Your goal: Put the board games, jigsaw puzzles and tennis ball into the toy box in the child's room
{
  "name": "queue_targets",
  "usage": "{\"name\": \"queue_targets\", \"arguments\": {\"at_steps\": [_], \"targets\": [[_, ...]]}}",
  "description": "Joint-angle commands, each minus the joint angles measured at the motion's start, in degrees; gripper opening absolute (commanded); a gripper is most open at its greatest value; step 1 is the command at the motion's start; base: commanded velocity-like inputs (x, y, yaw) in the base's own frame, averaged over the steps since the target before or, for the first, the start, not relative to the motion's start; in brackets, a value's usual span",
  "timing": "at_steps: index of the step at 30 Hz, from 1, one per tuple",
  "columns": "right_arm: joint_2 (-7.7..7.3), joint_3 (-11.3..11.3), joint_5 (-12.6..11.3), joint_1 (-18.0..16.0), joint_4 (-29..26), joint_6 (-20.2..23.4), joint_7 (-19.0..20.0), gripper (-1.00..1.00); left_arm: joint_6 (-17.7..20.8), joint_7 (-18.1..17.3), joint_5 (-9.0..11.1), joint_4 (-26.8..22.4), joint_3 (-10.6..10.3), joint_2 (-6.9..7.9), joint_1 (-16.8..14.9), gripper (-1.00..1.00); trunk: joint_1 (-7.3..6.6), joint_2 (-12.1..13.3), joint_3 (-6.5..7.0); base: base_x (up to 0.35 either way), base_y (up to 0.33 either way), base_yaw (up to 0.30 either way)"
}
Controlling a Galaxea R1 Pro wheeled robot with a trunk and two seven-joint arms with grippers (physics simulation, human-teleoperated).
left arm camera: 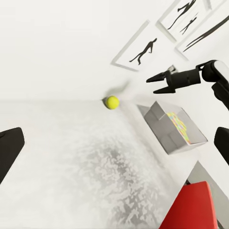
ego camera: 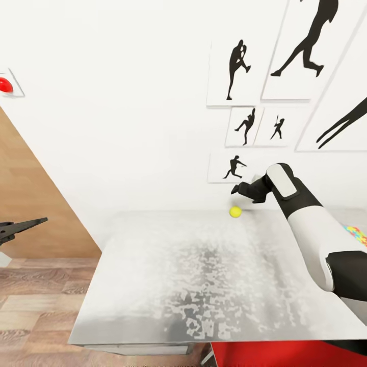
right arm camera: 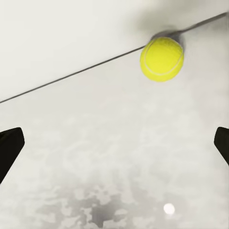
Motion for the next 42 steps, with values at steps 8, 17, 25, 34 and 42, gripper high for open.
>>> {"name": "queue_targets", "arguments": {"at_steps": [8, 17, 25, 34, 42], "targets": [[-0.13, 0.30, -0.68, -0.13, -0.05, 0.05, -0.53, 1.00, 0.61, -0.24, -0.04, -0.15, -0.06, 0.02, -0.04, 1.00, 0.03, -0.12, -0.87, 0.000, 0.000, 0.000], [-0.13, 0.24, -0.68, -0.18, -0.20, 0.05, -0.65, 1.00, 0.62, -0.24, 0.02, -0.24, -0.07, 0.02, 0.05, 1.00, 0.03, -0.12, -1.73, 0.000, 0.000, 0.000], [-0.25, 0.16, -0.73, -0.85, -0.14, 0.05, -0.84, 1.00, 0.62, -0.24, 0.03, -0.52, 0.21, 0.02, 0.05, 1.00, 0.03, -0.12, -2.48, 0.000, 0.000, 0.000], [-0.11, 0.08, -0.65, -3.09, -0.07, 0.05, -1.38, 1.00, 0.62, -0.24, 0.04, -1.62, 0.25, 0.04, 0.05, 1.00, 0.03, -0.12, -3.34, 0.000, 0.000, 0.000], [0.14, 0.28, -0.68, -5.61, -0.09, 0.05, -8.12, 1.00, 0.76, -0.24, 0.04, -2.73, 0.22, 0.07, 0.05, 1.00, 0.03, -0.12, -4.10, 0.000, 0.000, 0.000]]}}
